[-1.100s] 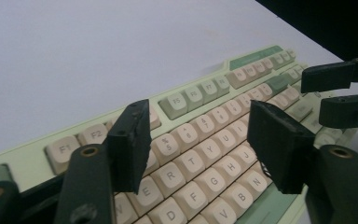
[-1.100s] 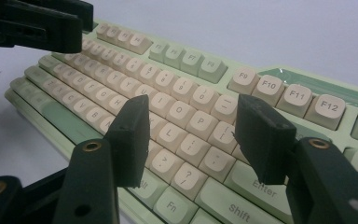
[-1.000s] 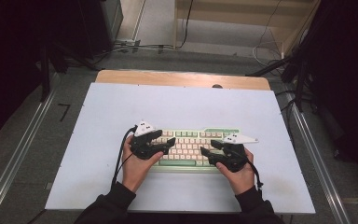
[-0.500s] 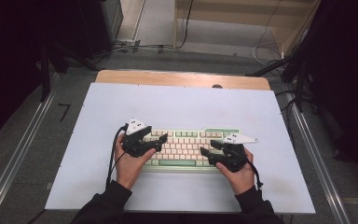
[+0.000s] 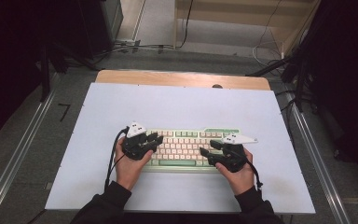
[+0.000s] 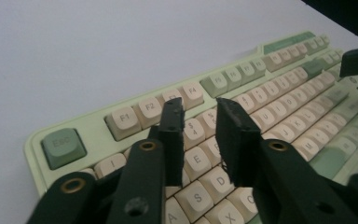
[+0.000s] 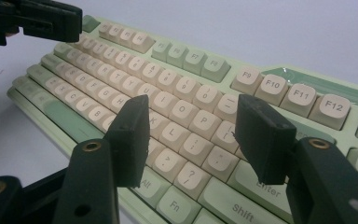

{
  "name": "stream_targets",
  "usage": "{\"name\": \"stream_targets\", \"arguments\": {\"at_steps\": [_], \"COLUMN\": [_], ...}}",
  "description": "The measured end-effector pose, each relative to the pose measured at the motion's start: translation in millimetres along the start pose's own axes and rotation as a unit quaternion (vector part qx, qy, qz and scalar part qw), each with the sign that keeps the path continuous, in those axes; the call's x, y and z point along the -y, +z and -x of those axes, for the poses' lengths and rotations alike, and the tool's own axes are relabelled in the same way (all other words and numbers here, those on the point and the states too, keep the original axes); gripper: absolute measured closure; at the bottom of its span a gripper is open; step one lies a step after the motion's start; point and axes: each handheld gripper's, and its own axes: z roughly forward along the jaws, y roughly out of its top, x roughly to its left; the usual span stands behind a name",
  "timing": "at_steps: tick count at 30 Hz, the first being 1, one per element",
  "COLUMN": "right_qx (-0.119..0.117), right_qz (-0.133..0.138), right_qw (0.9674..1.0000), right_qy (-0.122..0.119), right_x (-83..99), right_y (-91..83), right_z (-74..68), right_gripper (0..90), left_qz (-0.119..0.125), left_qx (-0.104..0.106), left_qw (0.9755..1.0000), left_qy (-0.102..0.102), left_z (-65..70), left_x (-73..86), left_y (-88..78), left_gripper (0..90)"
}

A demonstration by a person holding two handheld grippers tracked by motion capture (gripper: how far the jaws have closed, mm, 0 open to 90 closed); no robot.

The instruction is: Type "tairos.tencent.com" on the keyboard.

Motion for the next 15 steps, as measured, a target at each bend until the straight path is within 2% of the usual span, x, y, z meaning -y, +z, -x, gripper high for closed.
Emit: {"name": "stream_targets", "arguments": {"at_steps": [3, 5, 15], "right_qx": [0.000, -0.001, -0.002], "right_qz": [-0.002, -0.001, -0.004], "right_qw": [1.0000, 1.0000, 1.0000], "right_qy": [0.000, -0.001, -0.003], "right_x": [0.3, 0.3, 0.5], "right_y": [0.8, 0.9, 1.6], "right_z": [-0.3, -0.6, -1.2], "right_gripper": [43.6, 43.7, 43.7], "left_qz": [-0.010, -0.014, -0.025], "left_qx": [0.009, 0.012, 0.011], "left_qw": [0.9999, 0.9998, 0.9996], "left_qy": [0.004, 0.005, 0.011], "left_z": [1.4, 2.5, 3.0], "left_x": [1.2, 1.7, 4.2], "left_y": [2.0, 2.8, 8.2], "left_gripper": [85.1, 89.6, 90.0]}}
